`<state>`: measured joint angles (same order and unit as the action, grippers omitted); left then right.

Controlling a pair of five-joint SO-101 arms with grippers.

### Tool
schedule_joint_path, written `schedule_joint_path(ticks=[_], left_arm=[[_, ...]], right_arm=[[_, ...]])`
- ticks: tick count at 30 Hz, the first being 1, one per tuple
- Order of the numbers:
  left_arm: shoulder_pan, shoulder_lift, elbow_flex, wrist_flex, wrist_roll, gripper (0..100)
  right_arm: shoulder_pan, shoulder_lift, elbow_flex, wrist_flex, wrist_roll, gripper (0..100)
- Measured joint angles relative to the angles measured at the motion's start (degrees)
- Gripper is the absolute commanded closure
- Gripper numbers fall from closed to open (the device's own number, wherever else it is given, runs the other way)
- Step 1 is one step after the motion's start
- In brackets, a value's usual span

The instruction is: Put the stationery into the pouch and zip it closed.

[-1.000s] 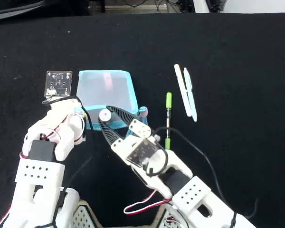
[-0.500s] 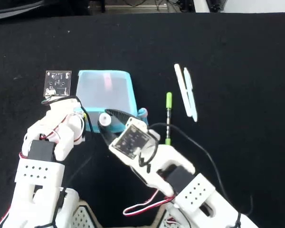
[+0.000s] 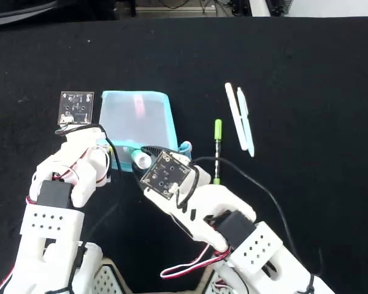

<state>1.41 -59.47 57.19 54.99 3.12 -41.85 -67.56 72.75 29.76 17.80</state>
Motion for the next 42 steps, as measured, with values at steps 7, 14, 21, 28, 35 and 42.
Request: schedule_joint_path(ticks=[7, 14, 21, 28, 35, 42], left_arm=[[-0.2, 0.0, 0.0, 0.0, 0.0, 97], [-0.3, 0.0, 0.0, 0.0, 0.0, 97], [-0.4, 0.0, 0.0, 0.0, 0.0, 97], [-0.4, 0.0, 0.0, 0.0, 0.0, 97], [-0.4, 0.0, 0.0, 0.0, 0.0, 97], [-0.4, 0.0, 0.0, 0.0, 0.0, 97]], right_arm=[[-0.2, 1.0, 0.2, 1.1, -1.8, 90.0], [-0.2, 1.0, 0.2, 1.1, -2.2, 90.3], [-3.5, 1.0, 0.1, 2.5, -2.3, 80.1], [-4.9, 1.0, -2.5, 9.8, -2.3, 76.9], [-4.9, 1.0, -2.5, 10.1, -2.3, 77.6], [-3.8, -8.3, -5.8, 17.5, -2.6, 77.6]])
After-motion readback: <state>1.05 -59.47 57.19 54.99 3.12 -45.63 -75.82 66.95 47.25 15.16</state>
